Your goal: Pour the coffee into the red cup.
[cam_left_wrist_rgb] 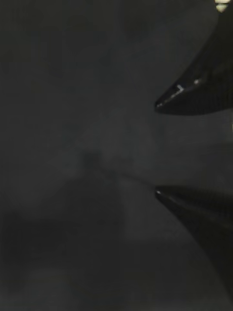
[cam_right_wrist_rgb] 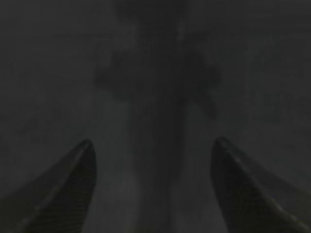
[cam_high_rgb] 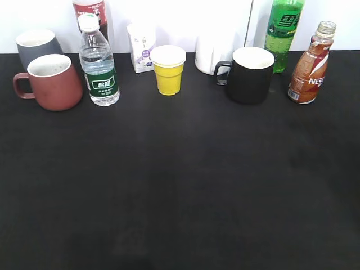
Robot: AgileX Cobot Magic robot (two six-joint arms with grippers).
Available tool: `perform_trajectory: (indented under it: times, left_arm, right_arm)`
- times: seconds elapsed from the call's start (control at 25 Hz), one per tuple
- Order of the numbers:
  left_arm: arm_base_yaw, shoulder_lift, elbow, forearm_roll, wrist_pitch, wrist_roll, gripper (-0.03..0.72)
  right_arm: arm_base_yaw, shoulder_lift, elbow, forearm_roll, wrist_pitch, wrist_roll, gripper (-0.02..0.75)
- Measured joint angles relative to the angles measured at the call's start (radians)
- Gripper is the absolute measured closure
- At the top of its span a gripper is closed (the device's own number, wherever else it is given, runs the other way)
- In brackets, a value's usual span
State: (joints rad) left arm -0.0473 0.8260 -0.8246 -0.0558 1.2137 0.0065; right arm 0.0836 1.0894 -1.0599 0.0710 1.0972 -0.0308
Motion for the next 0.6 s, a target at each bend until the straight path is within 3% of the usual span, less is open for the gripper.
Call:
perform_trajectory:
  times: [0.16,0.32,0.52,0.6]
  left_arm:
    - [0.0,-0.311,0.0,-0.008,0.004,0.0,0.326]
    - [0.0,-0.514,0.041,-0.004,0.006,0.0,0.326]
    - [0.0,-0.65,0.211,-0.003,0.001,0.0,0.326]
    - [0.0,-0.653,0.258,-0.002,-0.031,0.0,0.326]
  right_arm:
    - [0.0,-0.288,0.037,0.0,0.094,0.007,0.168]
    - [0.0,-0.599,0.259,0.002,0.02,0.019,0.168]
    - [0.0,-0.859,0.536,0.0,-0.039,0.02,0.168]
    - [0.0,-0.862,0.556,-0.003,-0.042,0.02,0.168]
